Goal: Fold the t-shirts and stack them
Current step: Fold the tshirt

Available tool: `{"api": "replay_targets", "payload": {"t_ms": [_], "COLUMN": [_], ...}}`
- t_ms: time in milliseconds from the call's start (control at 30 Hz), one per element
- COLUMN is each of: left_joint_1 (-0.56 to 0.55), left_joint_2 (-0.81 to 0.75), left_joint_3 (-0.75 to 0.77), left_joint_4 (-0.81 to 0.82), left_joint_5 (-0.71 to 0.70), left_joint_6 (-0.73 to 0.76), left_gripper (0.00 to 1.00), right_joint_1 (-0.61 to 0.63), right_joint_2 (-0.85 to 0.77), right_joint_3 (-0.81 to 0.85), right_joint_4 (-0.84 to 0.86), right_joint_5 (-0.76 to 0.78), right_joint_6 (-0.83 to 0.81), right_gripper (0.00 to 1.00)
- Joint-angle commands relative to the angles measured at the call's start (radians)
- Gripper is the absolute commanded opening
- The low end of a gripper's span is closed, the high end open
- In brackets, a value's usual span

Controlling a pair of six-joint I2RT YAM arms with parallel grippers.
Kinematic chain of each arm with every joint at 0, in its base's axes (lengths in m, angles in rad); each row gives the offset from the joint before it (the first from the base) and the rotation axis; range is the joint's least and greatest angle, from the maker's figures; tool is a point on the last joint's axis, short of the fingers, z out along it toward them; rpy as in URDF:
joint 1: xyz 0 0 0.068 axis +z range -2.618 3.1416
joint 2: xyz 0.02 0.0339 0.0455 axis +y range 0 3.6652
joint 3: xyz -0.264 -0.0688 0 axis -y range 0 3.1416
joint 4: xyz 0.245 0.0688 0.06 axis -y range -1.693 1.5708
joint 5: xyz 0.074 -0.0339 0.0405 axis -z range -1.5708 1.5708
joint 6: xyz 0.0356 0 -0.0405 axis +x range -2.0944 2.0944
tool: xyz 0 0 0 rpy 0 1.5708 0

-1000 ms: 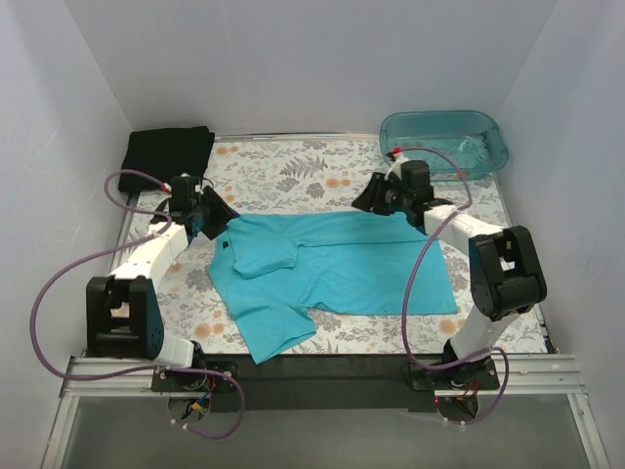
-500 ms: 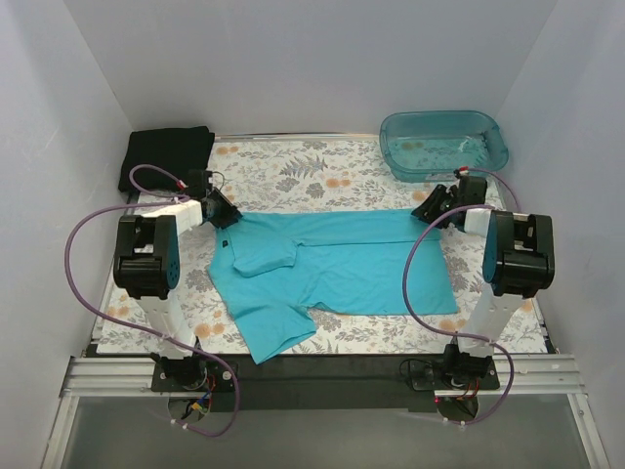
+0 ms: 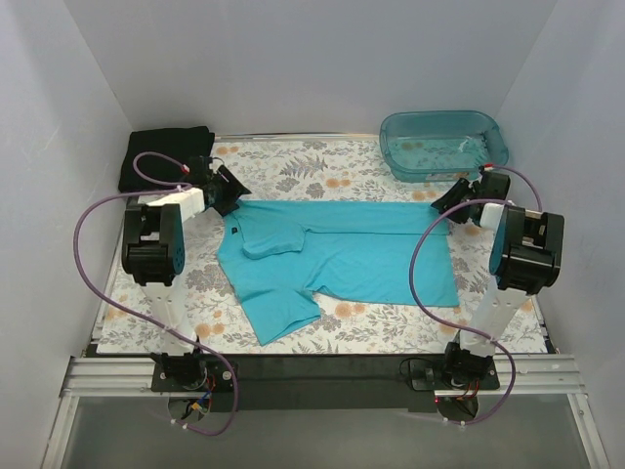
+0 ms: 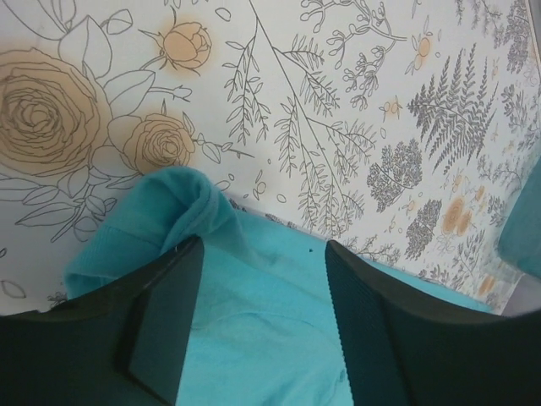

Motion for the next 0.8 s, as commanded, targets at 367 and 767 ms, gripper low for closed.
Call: {"api": "replay_targets", "payload": {"t_ms": [367,767], "left_joint_1": [0.002,-0.015], "left_joint_2": [-0.760,-0.946], "left_joint_3": [-0.446,-0.707], "left_joint_4": [-0.375,-0.461], "left_joint_5": [-0.190,-0.183], "left_joint_6": [-0.001,-0.029], "left_gripper": [0.68,0.59], "right_joint_1": [0.176,0.266], "right_joint_2": [-0.600,-0.975], "right_joint_3": [-0.259,-0.498], "right_joint_4": [-0.442,-0.729], "right_joint_5": [0.356,0.500], "right_joint_6": [-0.149,-0.178], "right_gripper": [0.47,0.49]}}
